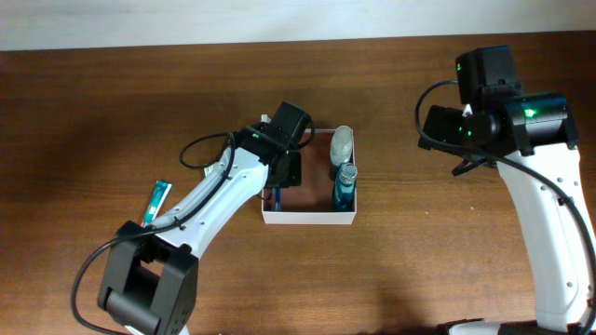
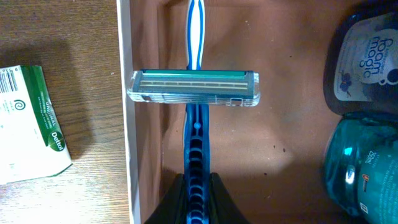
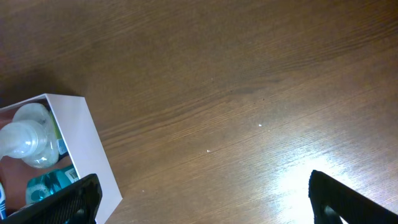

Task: Pack container
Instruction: 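Lower the razor into the box beside the toothbrush and release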

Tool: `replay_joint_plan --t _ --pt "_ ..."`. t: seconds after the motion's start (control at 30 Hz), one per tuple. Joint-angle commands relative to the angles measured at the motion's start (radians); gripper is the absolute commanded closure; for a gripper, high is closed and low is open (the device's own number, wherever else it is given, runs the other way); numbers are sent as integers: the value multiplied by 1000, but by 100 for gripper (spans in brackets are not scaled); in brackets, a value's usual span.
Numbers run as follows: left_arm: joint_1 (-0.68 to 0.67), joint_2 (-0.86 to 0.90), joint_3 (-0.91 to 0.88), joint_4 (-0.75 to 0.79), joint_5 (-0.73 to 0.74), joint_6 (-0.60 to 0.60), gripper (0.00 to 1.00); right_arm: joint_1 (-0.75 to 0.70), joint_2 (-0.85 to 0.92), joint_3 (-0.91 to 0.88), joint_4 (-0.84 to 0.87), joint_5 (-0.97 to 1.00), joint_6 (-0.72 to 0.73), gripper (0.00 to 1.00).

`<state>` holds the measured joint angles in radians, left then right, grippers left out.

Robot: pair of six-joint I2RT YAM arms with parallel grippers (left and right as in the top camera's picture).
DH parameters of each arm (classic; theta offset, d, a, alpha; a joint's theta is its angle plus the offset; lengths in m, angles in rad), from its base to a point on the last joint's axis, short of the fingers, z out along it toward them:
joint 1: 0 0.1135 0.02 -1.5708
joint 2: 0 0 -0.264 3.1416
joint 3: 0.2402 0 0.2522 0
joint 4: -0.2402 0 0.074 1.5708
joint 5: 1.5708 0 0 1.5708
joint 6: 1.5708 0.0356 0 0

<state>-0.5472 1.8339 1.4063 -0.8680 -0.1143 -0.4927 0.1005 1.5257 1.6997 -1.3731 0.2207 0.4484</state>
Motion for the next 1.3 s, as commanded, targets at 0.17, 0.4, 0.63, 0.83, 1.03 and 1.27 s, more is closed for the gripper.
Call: replay_joint_plan --t 0.17,0.4,0.63,0.83,1.03,1.27 --pt "-2 7 16 0 -26 -11 59 -3 3 13 0 8 0 2" --pt "-2 -10 37 -28 -24 -11 59 -3 3 13 0 9 0 2" --pt "21 -63 104 -97 -33 16 59 -3 3 13 0 9 0 2" --pt "102 -114 109 -145 -33 16 60 -3 3 13 0 8 0 2" --pt "227 -140 109 -208 -33 16 60 -3 3 13 0 8 0 2" --pt "322 -138 87 -244 -33 27 60 -3 3 13 0 9 0 2"
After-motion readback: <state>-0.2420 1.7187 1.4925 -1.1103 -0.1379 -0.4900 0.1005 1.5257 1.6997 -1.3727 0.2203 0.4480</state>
